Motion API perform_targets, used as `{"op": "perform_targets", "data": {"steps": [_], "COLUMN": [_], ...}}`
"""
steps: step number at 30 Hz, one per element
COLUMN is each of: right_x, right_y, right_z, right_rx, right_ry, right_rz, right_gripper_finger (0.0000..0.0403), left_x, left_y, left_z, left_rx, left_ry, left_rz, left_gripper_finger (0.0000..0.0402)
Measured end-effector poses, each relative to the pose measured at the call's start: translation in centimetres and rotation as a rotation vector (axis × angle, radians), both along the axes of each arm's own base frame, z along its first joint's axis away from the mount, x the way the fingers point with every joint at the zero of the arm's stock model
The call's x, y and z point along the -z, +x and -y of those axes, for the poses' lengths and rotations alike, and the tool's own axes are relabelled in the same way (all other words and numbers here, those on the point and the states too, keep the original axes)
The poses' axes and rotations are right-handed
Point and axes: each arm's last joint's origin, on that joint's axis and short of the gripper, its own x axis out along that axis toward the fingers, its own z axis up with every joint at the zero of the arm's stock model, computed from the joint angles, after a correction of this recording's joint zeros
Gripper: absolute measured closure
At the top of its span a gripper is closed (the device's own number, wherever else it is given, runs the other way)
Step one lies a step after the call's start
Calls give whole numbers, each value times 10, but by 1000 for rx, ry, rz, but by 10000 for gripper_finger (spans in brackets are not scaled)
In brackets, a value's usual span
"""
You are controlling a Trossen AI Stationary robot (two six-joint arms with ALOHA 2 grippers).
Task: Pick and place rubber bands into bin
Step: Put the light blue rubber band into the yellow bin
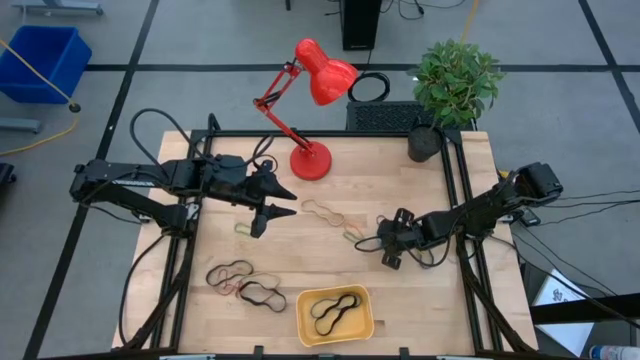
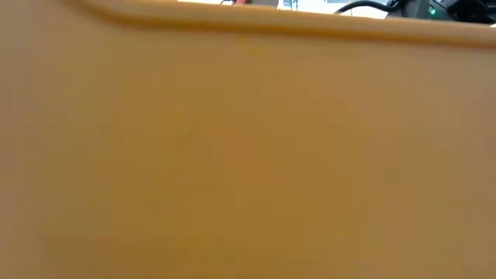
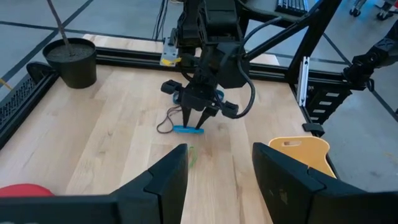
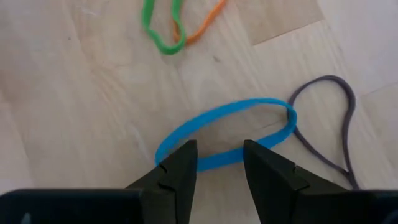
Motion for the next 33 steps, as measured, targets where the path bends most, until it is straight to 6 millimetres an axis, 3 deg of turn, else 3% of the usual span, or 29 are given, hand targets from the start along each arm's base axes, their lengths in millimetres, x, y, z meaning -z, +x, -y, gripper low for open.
{"op": "perform_targets", "data": {"steps": [22, 33], "right_x": [0, 2], "right_y": [-4, -11], "right_z": [-4, -3], "right_rx": [-46, 28], "right_ry": [83, 115], "right_rz": [-60, -140], "right_gripper_finger": [275, 275], "left_x": [1, 1], "left_y": [0, 0], "left_z": [0, 0], "left_rx": [-1, -2], "left_ry": [0, -4], "left_rz": [-9, -9], "left_gripper_finger": [215, 215]}}
